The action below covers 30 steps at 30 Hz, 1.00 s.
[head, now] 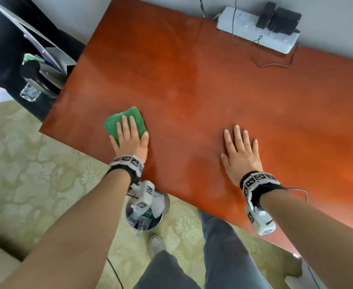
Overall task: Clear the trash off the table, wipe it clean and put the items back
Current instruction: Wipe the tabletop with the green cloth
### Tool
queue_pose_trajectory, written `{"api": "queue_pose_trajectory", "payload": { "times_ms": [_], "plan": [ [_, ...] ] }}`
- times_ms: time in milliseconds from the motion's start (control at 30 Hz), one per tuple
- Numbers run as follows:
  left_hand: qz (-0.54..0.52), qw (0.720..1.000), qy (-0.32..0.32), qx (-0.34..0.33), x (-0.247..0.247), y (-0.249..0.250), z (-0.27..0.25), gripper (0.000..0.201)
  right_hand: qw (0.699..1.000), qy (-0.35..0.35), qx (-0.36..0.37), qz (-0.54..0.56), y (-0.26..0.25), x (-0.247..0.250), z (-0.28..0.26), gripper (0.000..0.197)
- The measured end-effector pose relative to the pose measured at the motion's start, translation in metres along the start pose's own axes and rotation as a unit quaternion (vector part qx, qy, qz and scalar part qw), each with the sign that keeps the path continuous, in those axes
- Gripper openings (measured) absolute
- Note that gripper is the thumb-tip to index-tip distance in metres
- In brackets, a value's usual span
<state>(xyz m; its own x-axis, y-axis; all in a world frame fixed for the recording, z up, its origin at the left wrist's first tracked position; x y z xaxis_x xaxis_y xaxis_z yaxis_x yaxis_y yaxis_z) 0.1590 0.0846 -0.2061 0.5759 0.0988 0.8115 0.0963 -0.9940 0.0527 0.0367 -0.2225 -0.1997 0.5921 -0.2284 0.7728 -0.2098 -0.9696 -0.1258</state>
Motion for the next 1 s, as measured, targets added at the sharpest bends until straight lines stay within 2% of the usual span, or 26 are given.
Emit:
{"api": "queue_pose_trajectory", "payload": {
  "times_ms": [67, 133, 233, 300, 367, 467, 567, 667, 700, 767, 833, 867, 900, 1000],
  "plan": [
    [0.025, 0.999, 0.014, -0.019, -0.017, 0.019, -0.024, 0.068, 1.000, 0.010, -0.022, 0.013, -0.018, -0.006, -0.002, 0.069],
    [0.090, 0.987, -0.005, -0.133, -0.043, 0.049, -0.060, 0.069, 0.998, 0.016, -0.041, 0.032, -0.040, -0.010, -0.003, 0.070],
    [0.182, 0.920, -0.057, -0.343, -0.069, 0.062, -0.101, 0.068, 0.997, 0.016, -0.063, 0.049, -0.073, -0.019, -0.004, 0.068],
    [0.208, 0.891, -0.034, -0.401, -0.058, 0.037, -0.086, 0.066, 0.995, 0.028, -0.078, 0.051, -0.089, -0.026, -0.004, 0.067],
    [0.195, 0.904, 0.004, -0.382, -0.029, -0.009, -0.043, 0.065, 0.991, 0.037, -0.102, 0.076, -0.107, -0.036, -0.009, 0.065],
    [0.139, 0.955, 0.050, -0.257, 0.038, -0.109, 0.048, 0.064, 0.980, 0.052, -0.153, 0.117, -0.146, -0.052, -0.017, 0.065],
    [0.089, 0.982, 0.026, -0.166, 0.084, -0.191, 0.103, 0.067, 0.974, 0.053, -0.177, 0.134, -0.198, -0.059, -0.014, 0.065],
    [0.097, 0.981, 0.021, -0.169, 0.079, -0.183, 0.094, 0.068, 0.978, 0.041, -0.156, 0.135, -0.250, -0.058, -0.002, 0.066],
    [0.116, 0.972, 0.017, -0.204, 0.069, -0.168, 0.080, 0.068, 0.980, 0.042, -0.144, 0.129, -0.265, -0.054, 0.004, 0.066],
    [0.180, 0.933, 0.005, -0.313, 0.041, -0.140, 0.045, 0.066, 0.983, 0.047, -0.126, 0.127, -0.289, -0.045, 0.016, 0.066],
    [0.219, 0.901, -0.002, -0.374, 0.037, -0.139, 0.041, 0.065, 0.984, 0.040, -0.118, 0.126, -0.305, -0.039, 0.029, 0.067],
    [0.213, 0.904, 0.008, -0.371, 0.047, -0.145, 0.056, 0.065, 0.984, 0.034, -0.120, 0.124, -0.309, -0.037, 0.032, 0.067],
    [0.192, 0.919, 0.024, -0.342, 0.061, -0.156, 0.077, 0.065, 0.985, 0.027, -0.123, 0.122, -0.309, -0.036, 0.034, 0.068],
    [0.096, 0.974, 0.053, -0.197, 0.106, -0.206, 0.140, 0.066, 0.987, 0.013, -0.115, 0.108, -0.305, -0.038, 0.031, 0.067]
  ]
}}
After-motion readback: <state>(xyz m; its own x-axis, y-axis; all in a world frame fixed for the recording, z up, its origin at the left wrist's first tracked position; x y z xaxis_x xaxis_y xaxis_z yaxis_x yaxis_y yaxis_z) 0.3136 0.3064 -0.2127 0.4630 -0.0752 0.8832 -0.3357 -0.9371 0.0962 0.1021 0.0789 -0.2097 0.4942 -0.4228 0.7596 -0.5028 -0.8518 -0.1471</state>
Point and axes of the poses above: each hand's wrist, its own z-axis towards the middle knuckle, its own x-axis out of the back of the hand, y = z × x, the point moved 6 cm from there along z, towards the middle knuckle, and after that the axes turned 14 degrees about -y, right-handed, at the moved point
